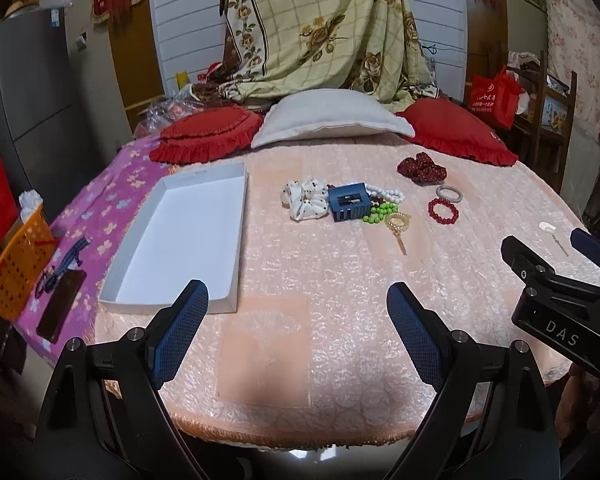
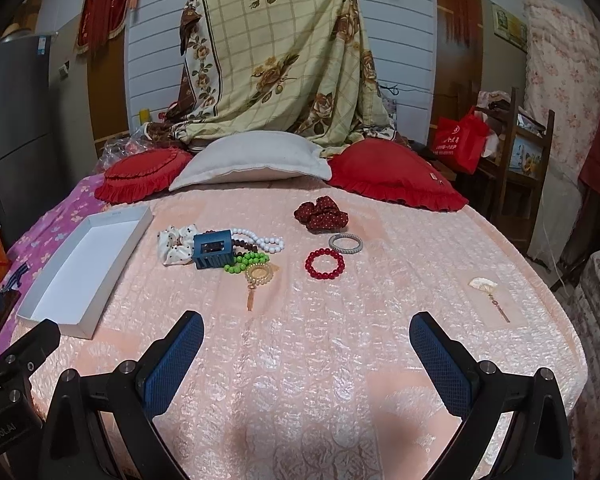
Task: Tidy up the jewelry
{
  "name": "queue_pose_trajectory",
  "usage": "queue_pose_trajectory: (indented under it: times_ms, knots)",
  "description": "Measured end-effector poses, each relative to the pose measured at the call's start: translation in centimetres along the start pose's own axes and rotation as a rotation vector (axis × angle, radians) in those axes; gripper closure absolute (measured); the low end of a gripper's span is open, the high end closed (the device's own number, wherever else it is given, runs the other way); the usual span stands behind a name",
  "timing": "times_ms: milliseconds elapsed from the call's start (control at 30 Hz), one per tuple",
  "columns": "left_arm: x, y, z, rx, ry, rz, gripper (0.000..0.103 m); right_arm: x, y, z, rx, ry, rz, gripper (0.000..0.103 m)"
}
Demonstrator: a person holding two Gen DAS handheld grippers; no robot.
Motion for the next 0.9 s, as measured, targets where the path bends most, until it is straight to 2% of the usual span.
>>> queue_pose_trajectory:
  times_ms: [500, 900]
  knots:
    - [-0.1, 0.7, 0.5, -0.033, 0.017, -0.009, 0.011, -0.2, 0.5, 0.6, -0.042, -0.035, 0.049, 0.000]
    - [-0.5, 1.2, 1.2, -0.051, 0.007, -0.016, 0.011, -0.7, 1.4, 1.4, -0.066, -0.032, 0.029, 0.000]
Point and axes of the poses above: each gripper's, at about its wrist camera, not at the fingertips, and z roughly the way its jaws point, x to its right, y to its underside, the point moved 9 cm from there along z, roughly the way its jaws point, and after that the axes turned 4 degrees about y, right-handed, at the moved point
